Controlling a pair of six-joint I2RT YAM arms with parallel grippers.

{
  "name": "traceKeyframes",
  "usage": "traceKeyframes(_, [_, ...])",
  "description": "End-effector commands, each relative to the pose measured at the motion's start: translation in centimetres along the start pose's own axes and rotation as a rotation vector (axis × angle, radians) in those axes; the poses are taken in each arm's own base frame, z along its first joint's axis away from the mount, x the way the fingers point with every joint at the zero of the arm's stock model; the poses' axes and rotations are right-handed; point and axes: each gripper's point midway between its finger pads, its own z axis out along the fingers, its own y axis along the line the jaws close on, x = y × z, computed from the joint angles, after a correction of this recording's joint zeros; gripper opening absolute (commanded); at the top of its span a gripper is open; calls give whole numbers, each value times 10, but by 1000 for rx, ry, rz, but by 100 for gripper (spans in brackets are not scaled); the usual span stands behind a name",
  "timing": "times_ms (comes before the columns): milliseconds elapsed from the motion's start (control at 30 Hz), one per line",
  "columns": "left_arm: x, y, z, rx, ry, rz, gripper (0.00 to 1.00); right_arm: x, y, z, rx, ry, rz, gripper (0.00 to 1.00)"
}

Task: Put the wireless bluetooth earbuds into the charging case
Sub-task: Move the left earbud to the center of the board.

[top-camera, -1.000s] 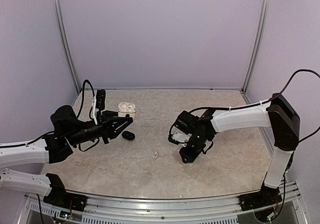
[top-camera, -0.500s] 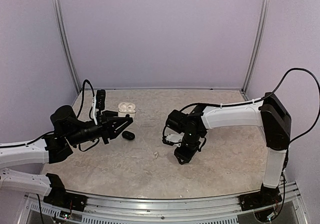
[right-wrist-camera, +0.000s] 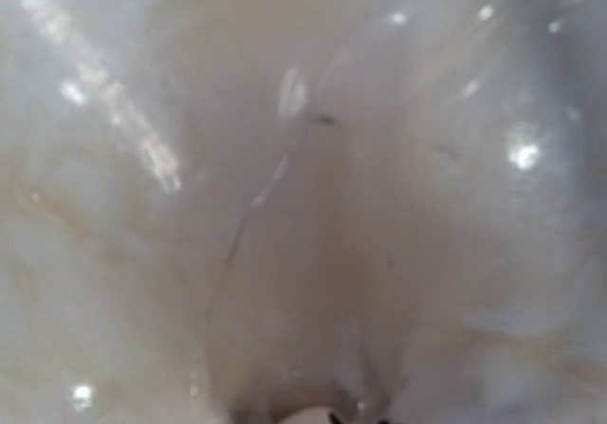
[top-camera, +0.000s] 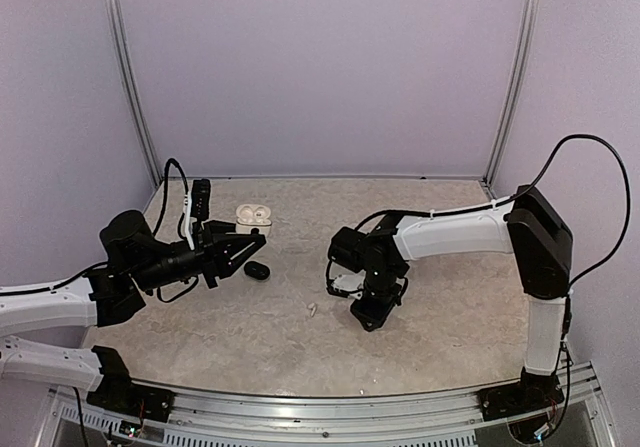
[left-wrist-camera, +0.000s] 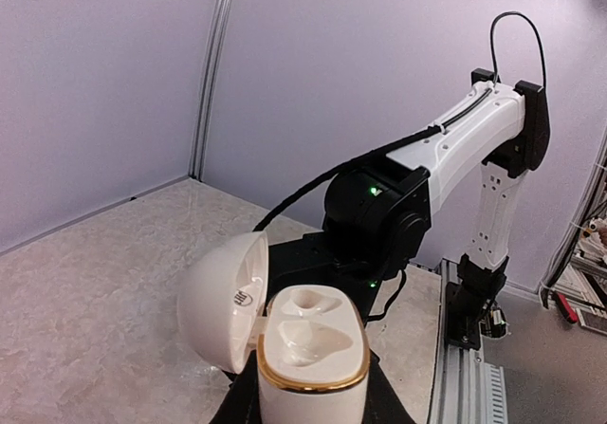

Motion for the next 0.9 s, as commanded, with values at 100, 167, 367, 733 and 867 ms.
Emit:
traceKeyframes(100, [-7, -2, -2, 1, -23, 23, 0, 3, 1, 7, 10, 32, -23, 27])
traceKeyframes(167, [-6, -2, -2, 0, -22, 23, 0, 2, 1, 6, 10, 27, -25, 25])
traceKeyframes(367, [-5, -1, -2, -4, -20, 29, 0, -6, 0, -4, 12, -25, -20, 19])
traceKeyframes(733, [-5, -1, 1, -15, -15, 42, 0, -46, -11, -68, -159, -332, 106, 15])
traceKeyframes(867, [-6, -3, 3, -10, -12, 48, 0, -32, -17, -56, -173, -304, 151, 16])
